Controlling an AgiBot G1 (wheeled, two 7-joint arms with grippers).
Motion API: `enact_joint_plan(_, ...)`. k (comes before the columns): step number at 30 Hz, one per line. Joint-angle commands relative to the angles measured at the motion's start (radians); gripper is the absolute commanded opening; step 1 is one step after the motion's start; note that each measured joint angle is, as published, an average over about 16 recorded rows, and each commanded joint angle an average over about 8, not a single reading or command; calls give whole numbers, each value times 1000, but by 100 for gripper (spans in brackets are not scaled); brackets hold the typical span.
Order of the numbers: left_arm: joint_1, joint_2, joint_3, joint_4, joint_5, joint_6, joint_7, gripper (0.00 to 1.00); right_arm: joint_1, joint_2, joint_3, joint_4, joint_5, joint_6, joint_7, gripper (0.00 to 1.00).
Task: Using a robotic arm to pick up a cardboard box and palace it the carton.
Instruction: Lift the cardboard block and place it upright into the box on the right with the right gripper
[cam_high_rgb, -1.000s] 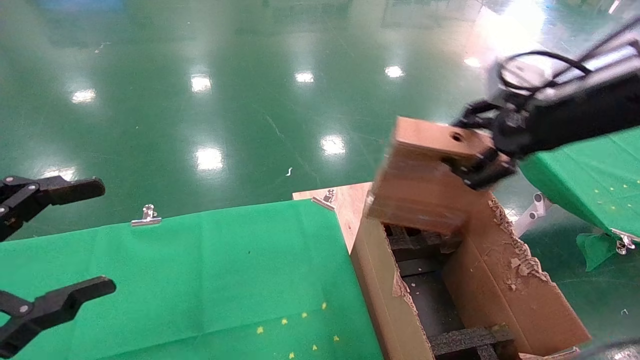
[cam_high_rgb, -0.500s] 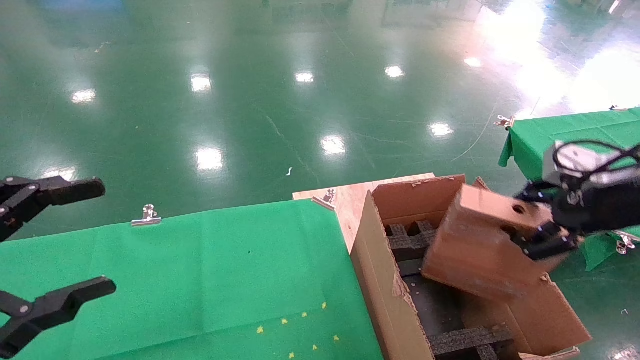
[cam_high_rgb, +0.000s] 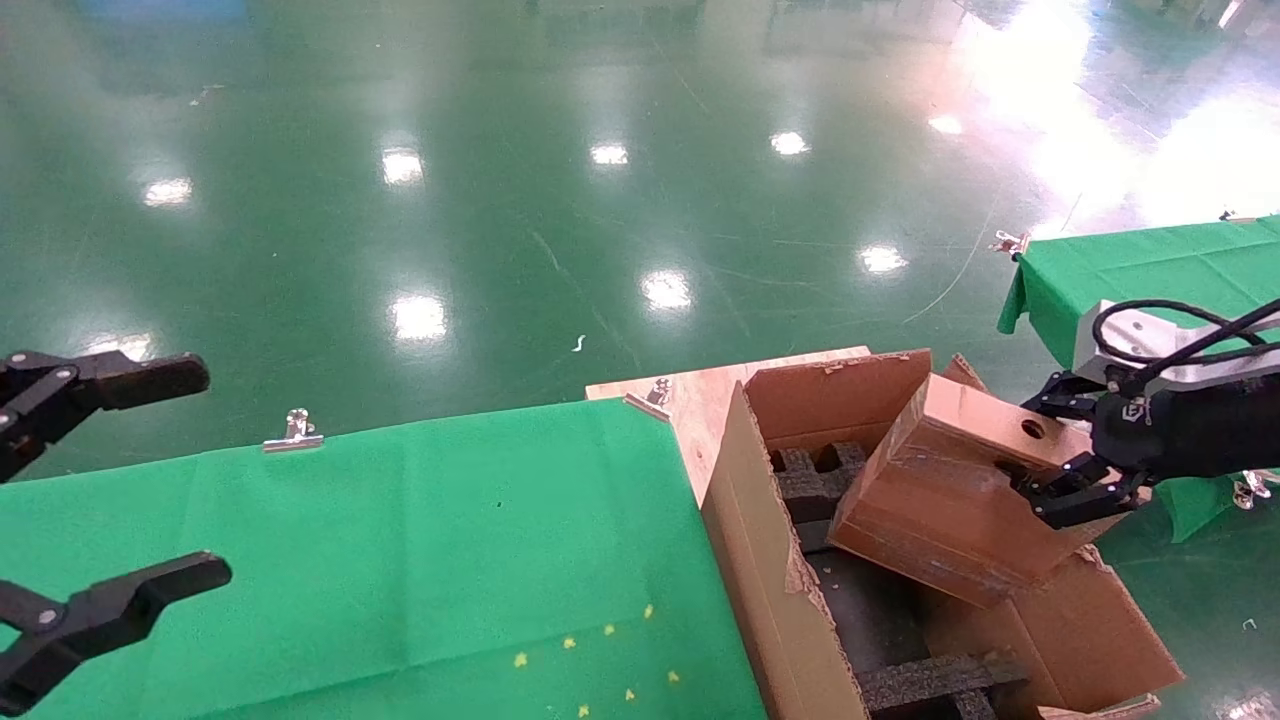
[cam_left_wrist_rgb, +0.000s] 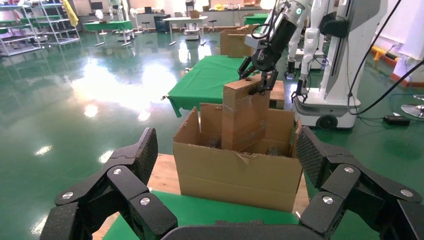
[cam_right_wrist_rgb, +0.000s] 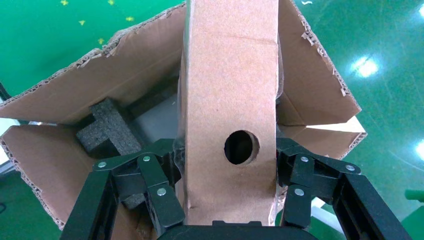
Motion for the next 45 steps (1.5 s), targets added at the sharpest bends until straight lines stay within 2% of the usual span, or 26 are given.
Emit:
enact_joint_plan(1,0,0,0,0,0,0,0,100,-2,0,0,0,2,2,0,0)
enact_joint_plan(8,0,0,0,0,0,0,0,100,-2,-9,-2,-8,-5,0,11,0)
enact_joint_plan(13,0,0,0,0,0,0,0,100,-39,-26,-20,-20,-15,60,116,0)
enact_joint_plan(19,0,0,0,0,0,0,0,100,-102,-27,-57,40,-61,201,369,0)
enact_joint_plan(27,0,0,0,0,0,0,0,100,-151,26,-100,253,-149,347,759,0)
enact_joint_plan(32,0,0,0,0,0,0,0,100,-163,51,-121,356,-224,399,971,0)
enact_joint_plan(38,0,0,0,0,0,0,0,100,-166,70,-143,449,-371,449,1191,0)
enact_joint_plan(45,0,0,0,0,0,0,0,100,-165,54,-164,508,-574,449,1443,0)
